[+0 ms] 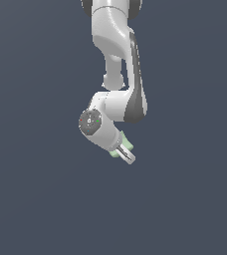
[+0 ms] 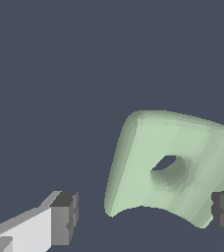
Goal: Pick up the object and move it to a goal position.
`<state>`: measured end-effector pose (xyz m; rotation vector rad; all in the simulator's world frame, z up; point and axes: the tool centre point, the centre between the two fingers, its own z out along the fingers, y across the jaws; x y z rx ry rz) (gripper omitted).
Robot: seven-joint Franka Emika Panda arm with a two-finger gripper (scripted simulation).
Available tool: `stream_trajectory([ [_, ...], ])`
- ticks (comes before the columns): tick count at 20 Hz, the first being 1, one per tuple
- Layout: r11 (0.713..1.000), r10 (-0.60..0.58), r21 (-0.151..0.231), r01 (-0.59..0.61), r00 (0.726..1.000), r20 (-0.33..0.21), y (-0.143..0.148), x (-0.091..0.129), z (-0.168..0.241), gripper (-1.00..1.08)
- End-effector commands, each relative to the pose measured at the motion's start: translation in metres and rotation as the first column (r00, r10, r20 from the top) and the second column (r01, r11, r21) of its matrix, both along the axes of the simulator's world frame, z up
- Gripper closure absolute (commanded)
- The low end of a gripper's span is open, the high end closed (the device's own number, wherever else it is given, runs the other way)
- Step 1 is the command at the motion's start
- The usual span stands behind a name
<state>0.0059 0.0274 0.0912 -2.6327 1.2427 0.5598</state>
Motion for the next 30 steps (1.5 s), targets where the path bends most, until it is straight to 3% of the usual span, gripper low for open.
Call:
stream_trajectory([
  [1,0.997,-0.07,0.014,0.07,0.997,-0.044,0.003,0.0,-0.007,-1.0],
  [11,0.975,-0.214,0.033,0.221,0.965,-0.149,0.011,0.0,-0.022,-1.0],
  [28,0.972,-0.226,0.033,0.234,0.961,-0.159,0.024,-0.01,-0.048,-1.0],
  [29,0.972,-0.226,0.033,0.234,0.961,-0.159,0.024,-0.01,-0.048,1.08],
  [30,0.972,-0.226,0.033,0.234,0.961,-0.159,0.024,-0.01,-0.048,1.08],
])
